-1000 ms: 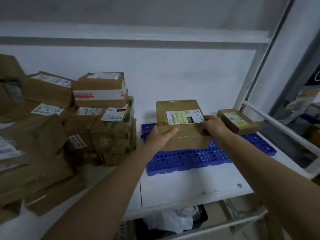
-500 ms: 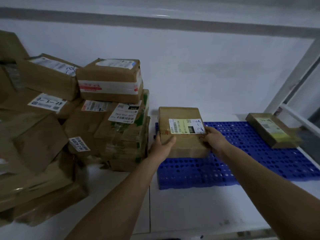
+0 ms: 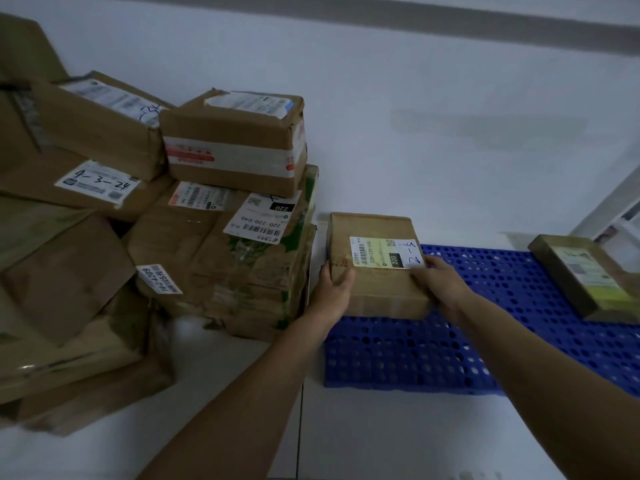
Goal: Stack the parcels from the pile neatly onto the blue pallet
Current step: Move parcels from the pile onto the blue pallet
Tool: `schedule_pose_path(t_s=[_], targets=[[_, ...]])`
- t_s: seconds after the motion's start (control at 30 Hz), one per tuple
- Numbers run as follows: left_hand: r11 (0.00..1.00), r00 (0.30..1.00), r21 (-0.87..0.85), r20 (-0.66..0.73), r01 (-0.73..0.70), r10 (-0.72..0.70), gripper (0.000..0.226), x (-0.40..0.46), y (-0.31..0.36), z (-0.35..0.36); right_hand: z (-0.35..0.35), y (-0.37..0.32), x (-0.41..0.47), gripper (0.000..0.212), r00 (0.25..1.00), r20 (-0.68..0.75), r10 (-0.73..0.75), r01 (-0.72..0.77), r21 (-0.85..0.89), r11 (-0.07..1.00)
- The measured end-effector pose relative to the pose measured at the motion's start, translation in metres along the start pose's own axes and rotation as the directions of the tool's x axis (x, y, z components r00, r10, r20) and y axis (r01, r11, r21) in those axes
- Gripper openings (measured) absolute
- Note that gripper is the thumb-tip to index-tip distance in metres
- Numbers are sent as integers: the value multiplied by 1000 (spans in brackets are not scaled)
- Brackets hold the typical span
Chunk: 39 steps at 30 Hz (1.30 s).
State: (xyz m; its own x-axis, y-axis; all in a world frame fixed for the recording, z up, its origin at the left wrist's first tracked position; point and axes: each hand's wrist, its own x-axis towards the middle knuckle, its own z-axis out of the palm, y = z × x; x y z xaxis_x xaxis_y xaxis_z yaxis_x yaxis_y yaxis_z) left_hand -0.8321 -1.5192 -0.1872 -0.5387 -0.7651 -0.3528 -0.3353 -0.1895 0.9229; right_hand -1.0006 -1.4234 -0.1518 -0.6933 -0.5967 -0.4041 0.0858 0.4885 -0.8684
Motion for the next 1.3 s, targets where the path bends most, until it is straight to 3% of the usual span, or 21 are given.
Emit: schedule_pose_path(t_s=[0.2,0.4,0.53,0.8,1.07,1.17,1.23,1.3], targets=[[999,996,-29,-74,40,-42,61,-5,2,-3,11,-2,-4,46,999,34,-2,2,19,1000],[999,996,-3,-74,42,-42,62,-9,5,-3,9,-1,-7,16,997,71,25,-29,48,998],[999,998,-11,-42,47,-47,62,-10,7,-4,7,1,-7,16,997,73,30,-29,-5,1000],[968,974,111,-7,224,-225,76,-10,8,-7,6,-2,-5,25,998,58,22,-17,-88,996],[953,983,242,-49,184,-178,69,-22,23,-4,2,-11,-9,27,996,63,59,-43,-237,971],[908,983,412,-185,72,6,72,-37,34,0,-2,-25,-16,44,996,-23,-87,63,-509,859],[834,970,551,-187,-30,158,73,-51,47,0,-4,-35,-22,55,951,-19,-310,205,-714,670],[748,946,651,-142,-132,290,61,-66,64,-3,0,-49,-31,56,869,77,-489,353,-788,504]])
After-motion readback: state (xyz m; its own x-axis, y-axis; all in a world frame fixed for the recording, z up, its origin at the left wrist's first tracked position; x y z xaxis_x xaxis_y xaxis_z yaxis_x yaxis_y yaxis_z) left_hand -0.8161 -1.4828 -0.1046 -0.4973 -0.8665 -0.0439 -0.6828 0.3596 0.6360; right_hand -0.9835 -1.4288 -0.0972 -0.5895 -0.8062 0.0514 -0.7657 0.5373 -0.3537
